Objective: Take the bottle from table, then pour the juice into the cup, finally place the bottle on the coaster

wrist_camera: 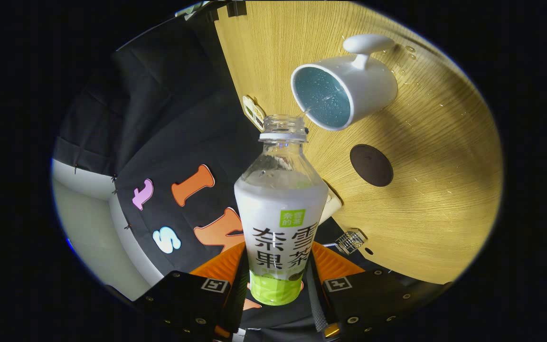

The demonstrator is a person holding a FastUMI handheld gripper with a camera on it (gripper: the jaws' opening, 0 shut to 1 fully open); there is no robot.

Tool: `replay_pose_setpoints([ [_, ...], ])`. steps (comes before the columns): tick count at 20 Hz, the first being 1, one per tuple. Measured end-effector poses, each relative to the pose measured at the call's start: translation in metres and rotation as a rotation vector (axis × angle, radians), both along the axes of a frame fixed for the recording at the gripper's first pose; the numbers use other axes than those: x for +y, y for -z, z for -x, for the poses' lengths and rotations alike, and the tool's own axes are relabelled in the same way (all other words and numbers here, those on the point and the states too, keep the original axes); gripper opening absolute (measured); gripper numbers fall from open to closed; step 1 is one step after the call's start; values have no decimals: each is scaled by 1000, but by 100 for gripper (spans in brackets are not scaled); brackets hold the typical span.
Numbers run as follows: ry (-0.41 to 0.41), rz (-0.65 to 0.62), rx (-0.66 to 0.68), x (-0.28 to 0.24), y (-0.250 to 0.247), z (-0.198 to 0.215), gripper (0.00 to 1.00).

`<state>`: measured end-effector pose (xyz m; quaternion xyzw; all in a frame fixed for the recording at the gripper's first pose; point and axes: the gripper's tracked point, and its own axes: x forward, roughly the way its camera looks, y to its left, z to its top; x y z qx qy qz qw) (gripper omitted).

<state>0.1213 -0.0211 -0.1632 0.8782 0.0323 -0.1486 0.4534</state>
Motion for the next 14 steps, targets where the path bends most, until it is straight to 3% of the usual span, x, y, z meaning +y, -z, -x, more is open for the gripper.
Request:
replay_pose_setpoints([
  [8, -2, -18, 3, 3, 2, 3, 59],
  [14, -75, 128, 28, 13, 10, 4, 59],
])
